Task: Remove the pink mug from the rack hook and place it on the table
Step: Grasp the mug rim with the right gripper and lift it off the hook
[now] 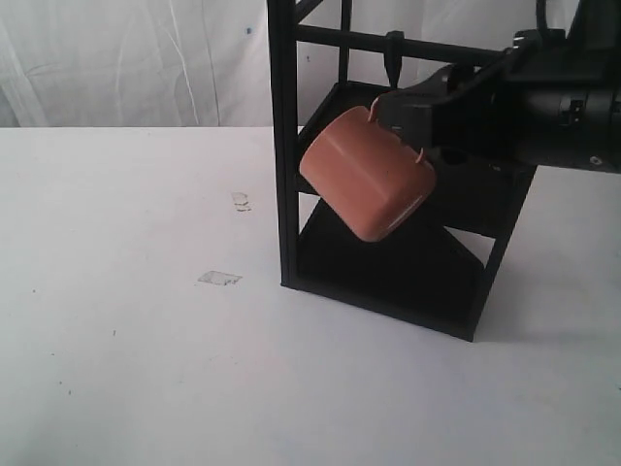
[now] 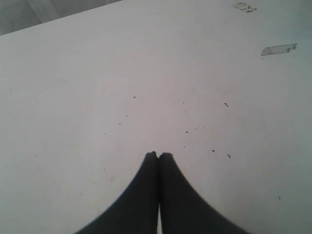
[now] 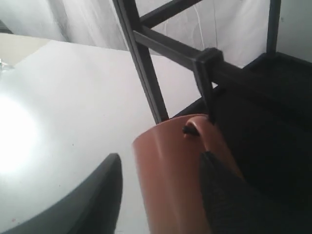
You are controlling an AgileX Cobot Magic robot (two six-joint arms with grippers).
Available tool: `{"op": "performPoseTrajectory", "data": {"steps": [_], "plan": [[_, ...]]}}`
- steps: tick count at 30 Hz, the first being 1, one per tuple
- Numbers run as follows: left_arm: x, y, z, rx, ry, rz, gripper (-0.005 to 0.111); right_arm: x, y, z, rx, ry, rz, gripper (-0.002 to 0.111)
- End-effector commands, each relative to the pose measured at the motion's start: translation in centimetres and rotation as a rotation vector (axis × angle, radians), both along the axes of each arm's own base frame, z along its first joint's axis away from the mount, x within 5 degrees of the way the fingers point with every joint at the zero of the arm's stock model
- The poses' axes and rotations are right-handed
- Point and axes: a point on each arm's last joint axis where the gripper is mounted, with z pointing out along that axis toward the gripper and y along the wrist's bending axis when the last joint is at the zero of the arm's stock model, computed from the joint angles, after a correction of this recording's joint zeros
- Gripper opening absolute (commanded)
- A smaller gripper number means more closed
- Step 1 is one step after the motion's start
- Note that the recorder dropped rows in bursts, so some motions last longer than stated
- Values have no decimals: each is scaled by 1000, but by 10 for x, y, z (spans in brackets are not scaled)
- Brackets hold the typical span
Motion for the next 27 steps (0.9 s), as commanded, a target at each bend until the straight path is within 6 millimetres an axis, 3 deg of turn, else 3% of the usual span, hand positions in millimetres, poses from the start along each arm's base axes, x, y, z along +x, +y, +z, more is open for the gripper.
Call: {"op": "performPoseTrajectory", "data": {"steps": [1, 5, 10, 16, 22, 26, 27], "plan": [[0, -1, -1, -9, -1, -6, 0, 12, -7, 1, 40, 33, -91, 51], [0, -1, -1, -9, -1, -6, 0, 31, -9, -3, 14, 75, -126, 51], [0, -1, -1, -9, -1, -6, 0, 45, 1, -24, -47, 165, -78, 51], [0, -1, -1, -9, -1, -6, 0, 54, 2, -33, -130, 113, -60, 48], [0, -1, -1, -9, -1, -6, 0, 55, 3, -34, -161, 92, -41, 25], [0, -1, -1, -9, -1, -6, 0, 55, 3, -34, -164, 89, -39, 0], [0, -1, -1, -9, -1, -6, 0, 55, 3, -34, -164, 89, -39, 0]]}}
